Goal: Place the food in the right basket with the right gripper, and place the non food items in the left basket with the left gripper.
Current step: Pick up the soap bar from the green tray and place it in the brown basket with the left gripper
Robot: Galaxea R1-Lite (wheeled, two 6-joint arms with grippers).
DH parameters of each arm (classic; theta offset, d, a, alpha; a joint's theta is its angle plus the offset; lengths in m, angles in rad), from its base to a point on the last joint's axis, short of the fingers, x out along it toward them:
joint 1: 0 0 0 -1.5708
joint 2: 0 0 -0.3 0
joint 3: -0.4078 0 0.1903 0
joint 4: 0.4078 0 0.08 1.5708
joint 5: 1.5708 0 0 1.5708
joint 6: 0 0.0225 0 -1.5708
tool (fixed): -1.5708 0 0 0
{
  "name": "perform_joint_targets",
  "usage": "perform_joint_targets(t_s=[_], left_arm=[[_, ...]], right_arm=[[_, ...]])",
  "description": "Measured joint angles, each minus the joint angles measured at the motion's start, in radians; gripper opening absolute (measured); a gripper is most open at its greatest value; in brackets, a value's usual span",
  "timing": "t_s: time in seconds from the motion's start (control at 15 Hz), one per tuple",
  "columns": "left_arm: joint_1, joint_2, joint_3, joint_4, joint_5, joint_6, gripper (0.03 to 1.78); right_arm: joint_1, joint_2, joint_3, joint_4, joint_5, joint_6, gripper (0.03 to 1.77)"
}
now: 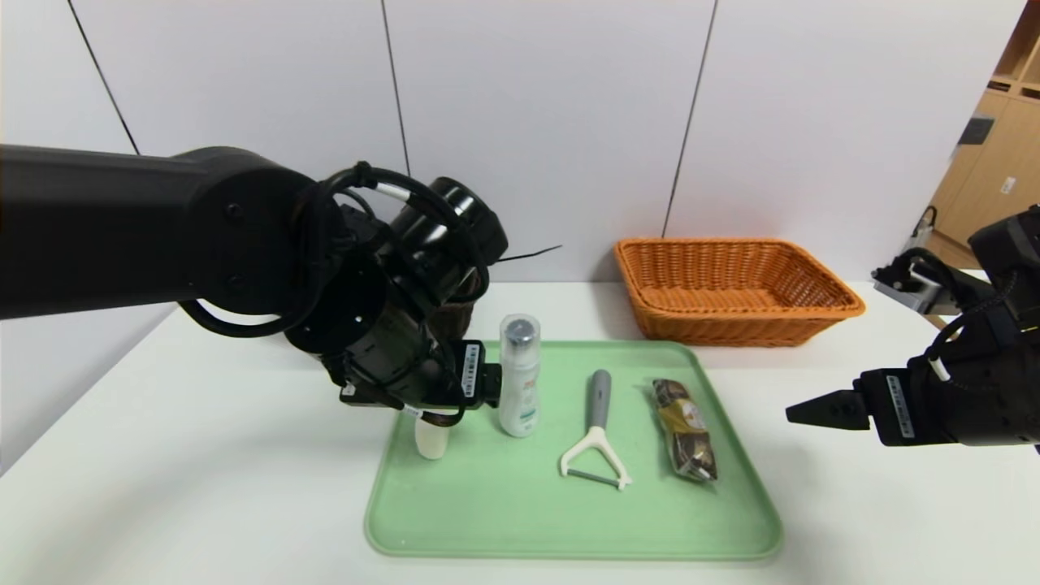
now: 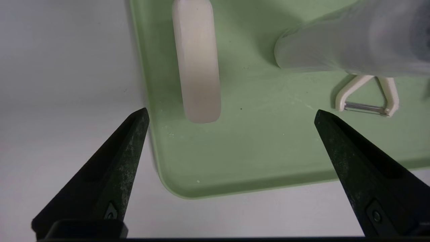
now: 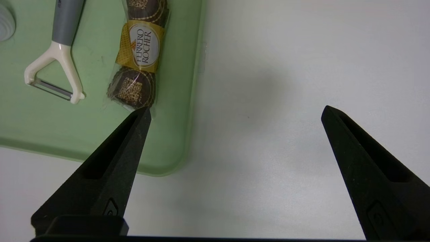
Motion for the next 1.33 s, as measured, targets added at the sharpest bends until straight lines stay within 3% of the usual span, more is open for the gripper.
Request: perform_joint_targets(t_s=[1.33], left_arm=[[0.065, 0.164, -0.010, -0.060, 0.003, -0.003, 1.75]], right_arm=[[-0.006, -0.030, 0.034, 0.000, -0.002, -0.002, 1.75]])
